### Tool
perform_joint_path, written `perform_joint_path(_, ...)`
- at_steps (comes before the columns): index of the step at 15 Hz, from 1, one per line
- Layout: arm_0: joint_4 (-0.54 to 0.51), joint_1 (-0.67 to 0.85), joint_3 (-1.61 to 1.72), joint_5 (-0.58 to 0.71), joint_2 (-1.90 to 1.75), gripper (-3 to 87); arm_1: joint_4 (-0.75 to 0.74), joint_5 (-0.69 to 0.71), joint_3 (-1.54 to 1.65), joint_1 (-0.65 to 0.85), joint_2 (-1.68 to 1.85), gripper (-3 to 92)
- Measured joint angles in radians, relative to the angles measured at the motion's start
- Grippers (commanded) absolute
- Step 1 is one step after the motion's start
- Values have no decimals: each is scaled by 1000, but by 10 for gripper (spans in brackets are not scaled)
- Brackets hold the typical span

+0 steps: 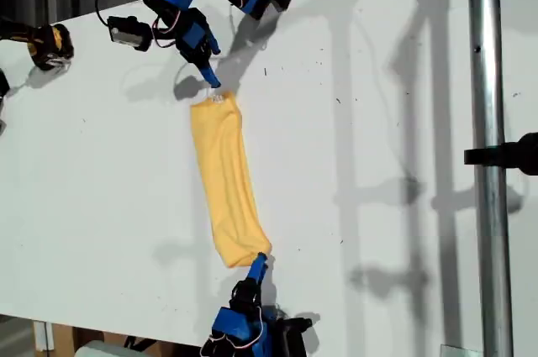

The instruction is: Grasp corners of a towel and fold twice.

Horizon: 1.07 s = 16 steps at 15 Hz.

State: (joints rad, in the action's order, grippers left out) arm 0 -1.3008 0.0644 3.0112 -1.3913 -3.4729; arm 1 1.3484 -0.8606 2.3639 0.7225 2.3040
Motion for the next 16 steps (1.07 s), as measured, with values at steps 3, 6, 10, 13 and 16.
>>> perform_joint_path(3, 0, -28, 26, -75, 0, 28, -163, 20, 11, -6, -69, 346)
perform_joint_path(6, 0, -61, 52, -143, 0, 33, -276, 38, -63, -8, -252, 359)
perform_joint_path(10, 0, -81, 58, -164, 0, 46, -379, 46, -299, -60, -603, 375)
perform_joint_path(13, 0, -81, 61, -164, 0, 54, -380, 54, -509, -80, -908, 399)
perform_joint_path(16, 0, -94, 69, -166, 0, 59, -225, 63, -785, -109, -1134, 383)
